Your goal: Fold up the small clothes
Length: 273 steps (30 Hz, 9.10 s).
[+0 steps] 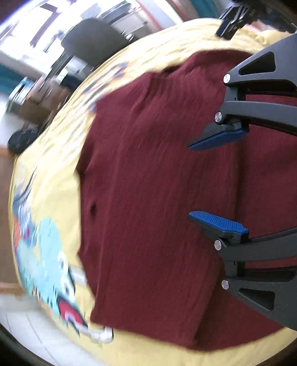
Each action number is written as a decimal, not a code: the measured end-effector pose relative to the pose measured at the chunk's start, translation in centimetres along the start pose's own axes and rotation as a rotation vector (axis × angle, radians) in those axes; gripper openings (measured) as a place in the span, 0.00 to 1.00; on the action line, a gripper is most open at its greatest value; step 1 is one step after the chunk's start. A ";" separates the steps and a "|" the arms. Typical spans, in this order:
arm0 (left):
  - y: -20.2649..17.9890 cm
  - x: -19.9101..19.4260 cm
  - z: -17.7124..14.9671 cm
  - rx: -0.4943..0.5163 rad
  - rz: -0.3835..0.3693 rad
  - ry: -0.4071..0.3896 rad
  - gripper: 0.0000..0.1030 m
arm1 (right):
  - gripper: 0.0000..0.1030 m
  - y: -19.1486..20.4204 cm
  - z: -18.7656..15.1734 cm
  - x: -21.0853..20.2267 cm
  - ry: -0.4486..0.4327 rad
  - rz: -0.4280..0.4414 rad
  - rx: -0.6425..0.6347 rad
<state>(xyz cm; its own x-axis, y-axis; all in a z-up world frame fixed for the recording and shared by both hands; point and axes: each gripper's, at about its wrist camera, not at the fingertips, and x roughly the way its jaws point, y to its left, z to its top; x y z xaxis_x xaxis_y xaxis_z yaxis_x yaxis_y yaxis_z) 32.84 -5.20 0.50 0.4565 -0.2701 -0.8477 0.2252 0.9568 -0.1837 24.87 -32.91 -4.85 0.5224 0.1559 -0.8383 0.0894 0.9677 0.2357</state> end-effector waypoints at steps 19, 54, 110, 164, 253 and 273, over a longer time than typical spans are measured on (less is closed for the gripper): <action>10.8 -5.0 -2.3 -0.141 0.224 -0.042 0.48 | 0.37 1.1 0.0 -1.4 -0.021 0.000 -0.022; 13.1 -17.3 -17.8 -0.338 0.186 -0.041 0.51 | 0.45 2.7 -6.7 -8.3 -0.064 0.003 -0.029; 14.4 -12.3 -22.0 -0.464 -0.084 0.100 0.10 | 0.15 3.8 -7.4 3.4 0.189 0.227 0.015; 17.1 -11.5 3.8 -0.370 -0.120 -0.184 0.10 | 0.11 3.7 16.0 2.3 -0.172 0.363 0.275; 14.3 -1.1 -1.9 -0.120 0.201 -0.054 0.48 | 0.60 12.3 9.8 10.9 -0.083 -0.009 -0.220; 11.7 -3.6 -0.7 -0.133 0.178 -0.092 0.48 | 0.64 10.6 10.1 9.1 -0.099 0.014 -0.161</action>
<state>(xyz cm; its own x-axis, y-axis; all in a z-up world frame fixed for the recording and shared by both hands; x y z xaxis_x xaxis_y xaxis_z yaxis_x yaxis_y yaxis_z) 33.22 7.04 1.00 0.5571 -0.0989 -0.8245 0.0219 0.9943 -0.1045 39.13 -23.23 -5.07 0.6041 0.1575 -0.7812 -0.0512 0.9859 0.1593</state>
